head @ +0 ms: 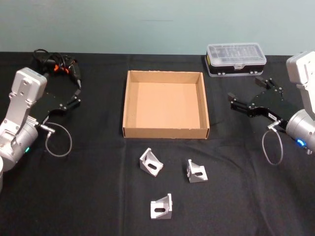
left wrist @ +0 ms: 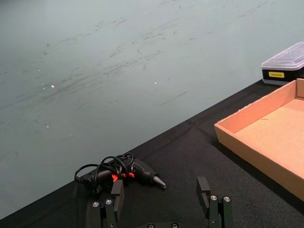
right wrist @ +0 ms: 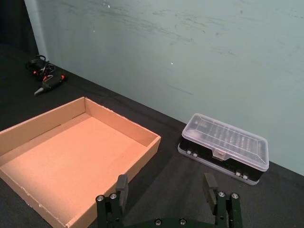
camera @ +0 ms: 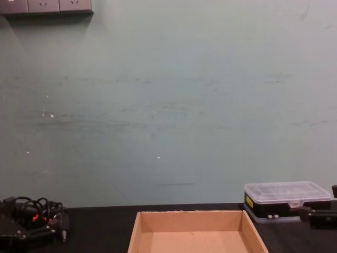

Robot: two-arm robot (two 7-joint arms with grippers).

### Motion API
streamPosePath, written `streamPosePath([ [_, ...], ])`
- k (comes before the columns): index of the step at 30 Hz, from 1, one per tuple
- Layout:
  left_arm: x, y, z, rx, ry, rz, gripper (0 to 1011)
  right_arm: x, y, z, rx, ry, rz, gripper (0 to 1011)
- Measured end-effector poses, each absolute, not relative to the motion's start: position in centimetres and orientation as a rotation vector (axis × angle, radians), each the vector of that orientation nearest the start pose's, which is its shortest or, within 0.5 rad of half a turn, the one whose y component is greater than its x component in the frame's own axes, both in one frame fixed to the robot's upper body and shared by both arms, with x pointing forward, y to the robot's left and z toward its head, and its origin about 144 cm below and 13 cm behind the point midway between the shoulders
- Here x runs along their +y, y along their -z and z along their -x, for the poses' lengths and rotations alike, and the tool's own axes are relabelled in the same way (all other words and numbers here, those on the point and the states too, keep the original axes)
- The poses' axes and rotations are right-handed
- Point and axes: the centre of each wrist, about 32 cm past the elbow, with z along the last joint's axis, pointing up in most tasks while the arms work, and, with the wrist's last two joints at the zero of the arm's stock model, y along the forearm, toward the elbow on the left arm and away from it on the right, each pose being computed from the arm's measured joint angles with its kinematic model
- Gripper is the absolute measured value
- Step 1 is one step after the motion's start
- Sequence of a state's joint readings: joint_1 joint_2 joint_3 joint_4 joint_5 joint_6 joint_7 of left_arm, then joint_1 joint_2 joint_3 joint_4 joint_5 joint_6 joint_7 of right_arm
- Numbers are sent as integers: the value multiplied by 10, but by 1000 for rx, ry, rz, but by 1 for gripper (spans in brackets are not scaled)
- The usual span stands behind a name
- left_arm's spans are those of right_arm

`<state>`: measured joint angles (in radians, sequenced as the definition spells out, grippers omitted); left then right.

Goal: Use one hand to pick up the angle iron from the table and place it into the box.

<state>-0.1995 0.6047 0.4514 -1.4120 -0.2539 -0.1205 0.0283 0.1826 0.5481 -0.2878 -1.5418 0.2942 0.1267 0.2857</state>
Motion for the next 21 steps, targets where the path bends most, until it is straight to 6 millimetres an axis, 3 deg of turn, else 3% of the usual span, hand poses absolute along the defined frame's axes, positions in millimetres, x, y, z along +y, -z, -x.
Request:
streamPosePath([
  [21,310,-1140,-489,-285,-1248,-304,1000,-309,-1191,-497,-108,1066,301,1004],
])
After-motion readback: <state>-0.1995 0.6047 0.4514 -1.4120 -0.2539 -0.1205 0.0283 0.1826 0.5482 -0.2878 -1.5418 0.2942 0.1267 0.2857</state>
